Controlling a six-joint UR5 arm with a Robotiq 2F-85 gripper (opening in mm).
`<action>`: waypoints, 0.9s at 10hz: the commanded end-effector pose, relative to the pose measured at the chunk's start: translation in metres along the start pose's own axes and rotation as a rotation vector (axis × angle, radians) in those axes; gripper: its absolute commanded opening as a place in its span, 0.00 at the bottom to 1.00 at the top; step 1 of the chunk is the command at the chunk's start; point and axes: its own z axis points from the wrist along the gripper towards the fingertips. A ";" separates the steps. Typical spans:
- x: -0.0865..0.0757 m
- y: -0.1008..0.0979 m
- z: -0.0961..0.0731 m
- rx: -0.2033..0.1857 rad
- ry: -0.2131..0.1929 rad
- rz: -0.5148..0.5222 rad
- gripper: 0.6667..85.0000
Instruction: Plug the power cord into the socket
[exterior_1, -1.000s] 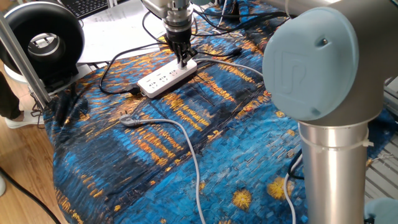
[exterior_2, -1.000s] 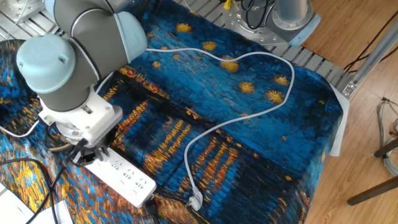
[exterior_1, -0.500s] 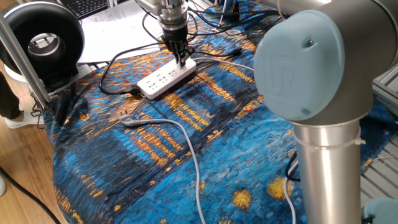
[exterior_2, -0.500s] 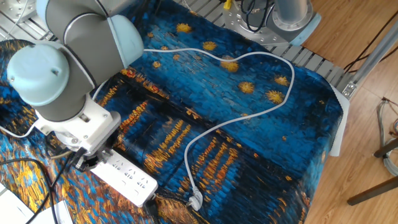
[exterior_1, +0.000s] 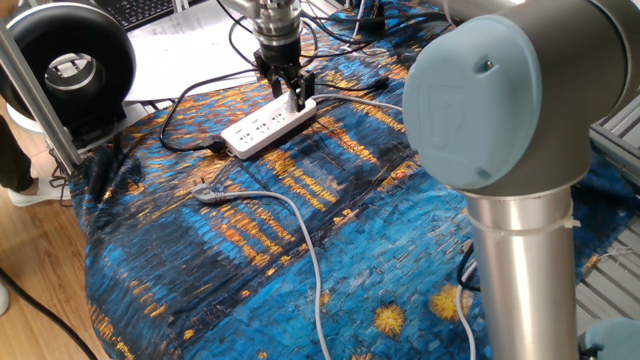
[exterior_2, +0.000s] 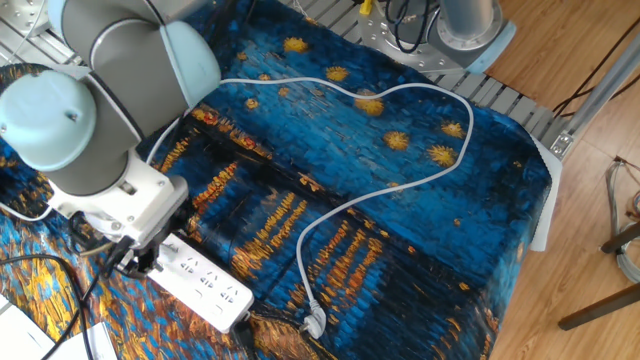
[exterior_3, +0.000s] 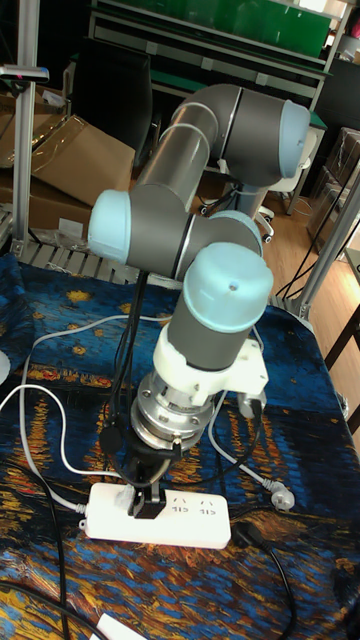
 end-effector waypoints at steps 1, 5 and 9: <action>-0.011 0.006 -0.022 0.001 -0.016 0.073 0.68; -0.017 0.003 -0.058 0.110 -0.013 0.307 0.01; -0.044 -0.026 -0.079 0.218 -0.195 1.041 0.01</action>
